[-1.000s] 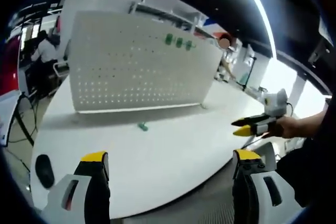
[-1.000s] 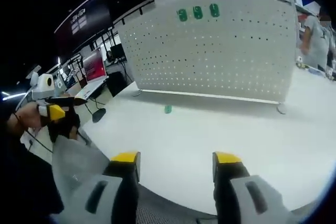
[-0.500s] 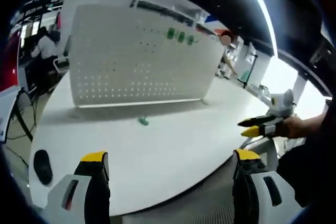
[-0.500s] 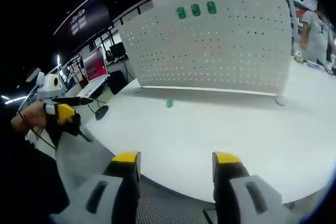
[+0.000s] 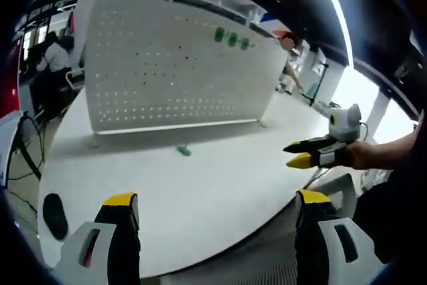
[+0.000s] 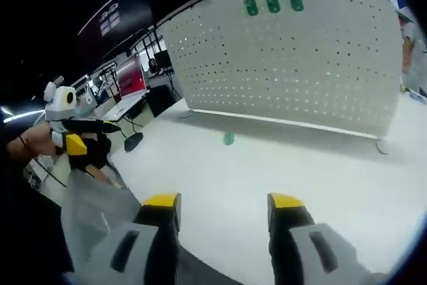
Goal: Insert the hook assembly into the mounting plate slot until the hook locks in place.
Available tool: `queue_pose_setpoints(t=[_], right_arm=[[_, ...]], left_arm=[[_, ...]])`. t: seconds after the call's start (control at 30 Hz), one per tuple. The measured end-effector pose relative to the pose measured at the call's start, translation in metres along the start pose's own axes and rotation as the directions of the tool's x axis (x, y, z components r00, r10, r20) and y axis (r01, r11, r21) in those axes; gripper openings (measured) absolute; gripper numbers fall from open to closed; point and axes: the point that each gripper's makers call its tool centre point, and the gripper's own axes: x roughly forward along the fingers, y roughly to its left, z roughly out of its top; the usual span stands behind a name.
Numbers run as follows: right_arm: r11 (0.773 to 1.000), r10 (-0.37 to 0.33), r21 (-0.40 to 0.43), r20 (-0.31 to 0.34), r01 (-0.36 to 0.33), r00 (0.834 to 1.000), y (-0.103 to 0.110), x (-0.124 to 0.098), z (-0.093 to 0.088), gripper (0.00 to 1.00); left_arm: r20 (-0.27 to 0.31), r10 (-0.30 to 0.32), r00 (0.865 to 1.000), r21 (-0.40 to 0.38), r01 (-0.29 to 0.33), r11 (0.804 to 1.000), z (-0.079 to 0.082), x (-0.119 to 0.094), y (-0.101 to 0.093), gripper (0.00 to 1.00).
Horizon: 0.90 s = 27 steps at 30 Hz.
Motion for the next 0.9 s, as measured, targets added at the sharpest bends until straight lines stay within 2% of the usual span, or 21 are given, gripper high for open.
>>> queue_pose_setpoints(t=[0.13, 0.4, 0.77, 0.9], right_arm=[[0.999, 0.039, -0.028, -0.004, -0.039, 0.999, 0.007, 0.032, 0.009, 0.46], [0.996, 0.081, -0.023, -0.013, -0.081, 0.997, 0.014, 0.095, 0.027, 0.44], [0.992, 0.125, -0.024, -0.029, -0.125, 0.992, 0.023, 0.156, 0.049, 0.41], [0.992, 0.129, 0.012, -0.042, -0.129, 0.991, 0.021, 0.178, 0.053, 0.40]], left_arm=[[-0.003, 0.000, 1.000, -0.004, 0.000, 1.000, 0.002, 0.004, 0.003, 0.99], [-0.009, 0.005, 1.000, -0.019, -0.005, 1.000, 0.003, 0.006, 0.010, 0.98], [-0.026, 0.018, 0.999, -0.044, -0.019, 0.999, 0.000, 0.008, 0.023, 0.98], [-0.028, 0.024, 0.999, -0.056, -0.025, 0.998, 0.000, 0.009, 0.028, 0.98]])
